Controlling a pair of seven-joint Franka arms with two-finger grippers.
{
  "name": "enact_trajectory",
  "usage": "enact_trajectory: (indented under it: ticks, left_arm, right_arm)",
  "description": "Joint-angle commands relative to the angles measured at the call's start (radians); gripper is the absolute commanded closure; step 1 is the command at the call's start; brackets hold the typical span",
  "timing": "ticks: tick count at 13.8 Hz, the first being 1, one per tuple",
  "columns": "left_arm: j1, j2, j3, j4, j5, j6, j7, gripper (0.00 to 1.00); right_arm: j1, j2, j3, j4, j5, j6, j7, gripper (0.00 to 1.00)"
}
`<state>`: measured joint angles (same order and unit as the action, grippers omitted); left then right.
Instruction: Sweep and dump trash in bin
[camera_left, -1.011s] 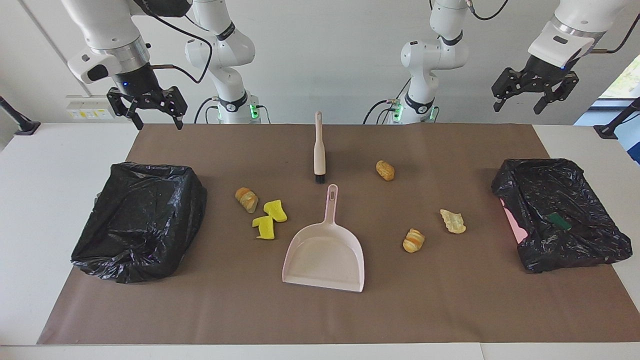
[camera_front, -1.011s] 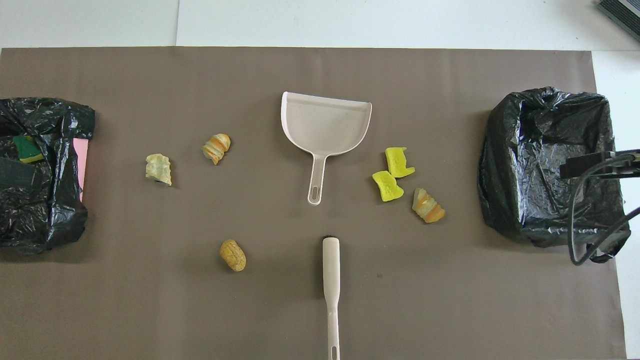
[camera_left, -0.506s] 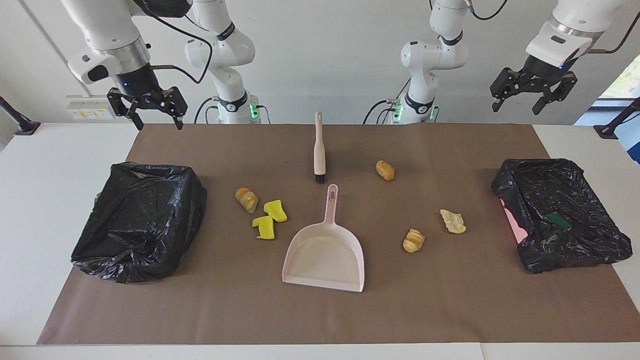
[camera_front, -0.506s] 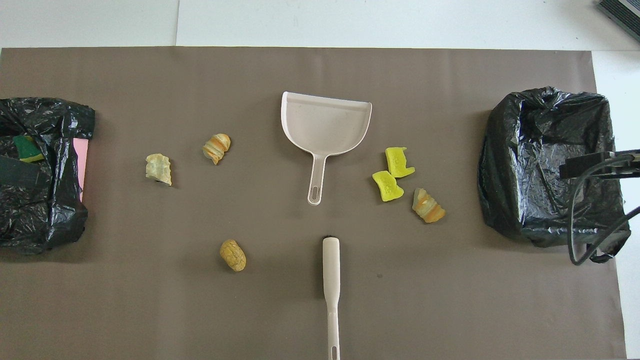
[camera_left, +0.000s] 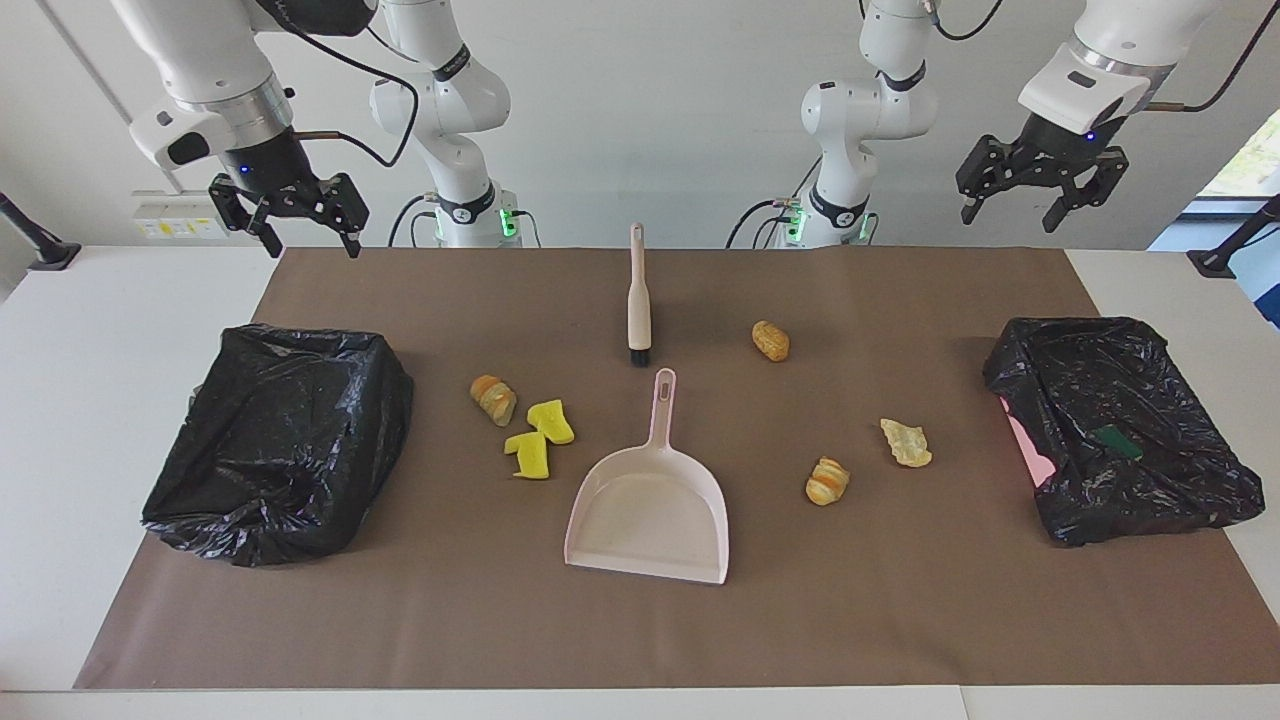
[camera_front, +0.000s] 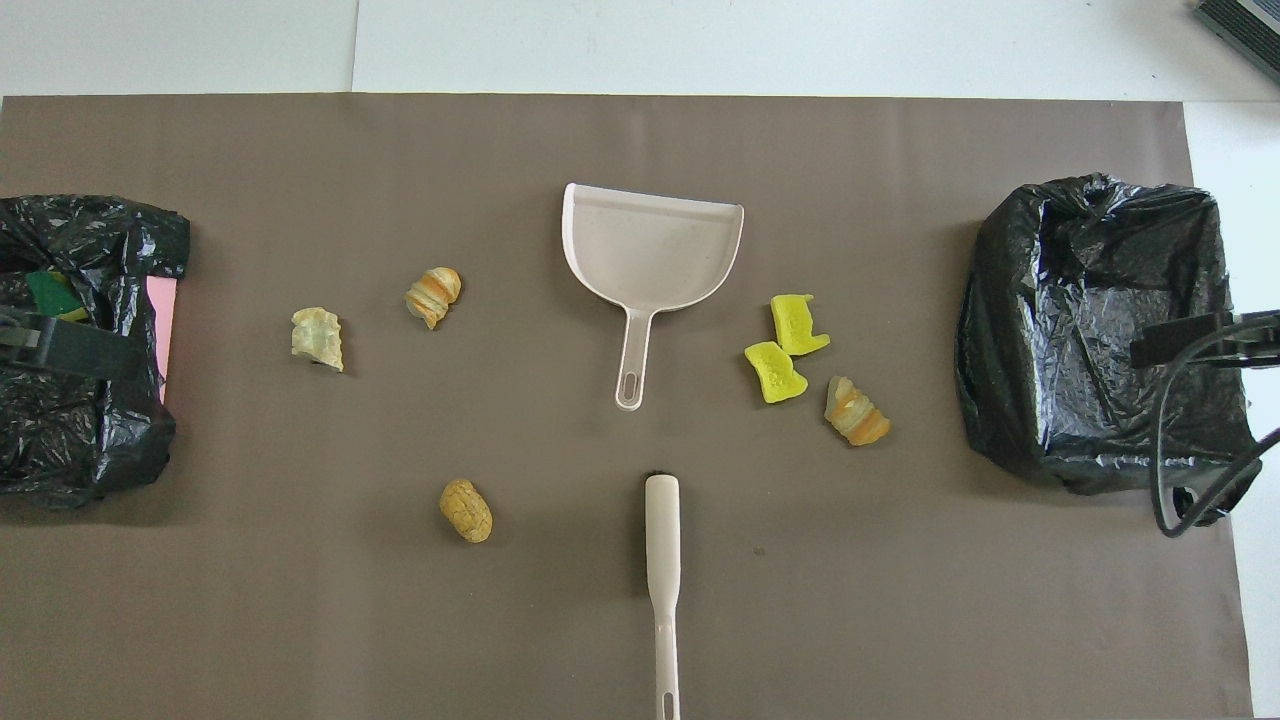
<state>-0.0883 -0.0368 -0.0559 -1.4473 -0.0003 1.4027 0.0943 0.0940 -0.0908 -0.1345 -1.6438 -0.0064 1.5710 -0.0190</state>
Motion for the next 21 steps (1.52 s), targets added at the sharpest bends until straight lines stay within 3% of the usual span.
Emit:
enact_trajectory:
  ticks: [1, 4, 7, 13, 18, 21]
  left_arm:
    - [-0.066, -0.057, 0.01, -0.1, -0.001, 0.044, -0.011, 0.0]
    - [-0.157, -0.087, 0.01, -0.185, -0.003, 0.105, -0.022, 0.0]
    - [-0.267, -0.133, 0.008, -0.316, -0.007, 0.177, -0.128, 0.0]
    - [-0.51, -0.156, 0.007, -0.557, -0.012, 0.392, -0.417, 0.0]
    - [-0.68, -0.132, 0.007, -0.703, -0.02, 0.563, -0.599, 0.0]
    - [-0.79, -0.042, 0.007, -0.725, -0.02, 0.668, -0.753, 0.0]
  right_arm:
    - [-0.01, -0.013, 0.007, -0.013, -0.009, -0.009, -0.035, 0.0]
    - [-0.008, -0.017, 0.007, -0.047, -0.009, -0.005, -0.029, 0.0]
    - [-0.011, -0.017, 0.007, -0.068, -0.007, 0.029, -0.029, 0.0]
    - [0.001, -0.017, 0.009, -0.083, -0.006, 0.037, -0.022, 0.0]
    - [0.001, -0.02, 0.016, -0.106, 0.002, 0.035, -0.024, 0.0]
    - [0.001, -0.029, 0.016, -0.125, 0.002, 0.037, -0.027, 0.0]
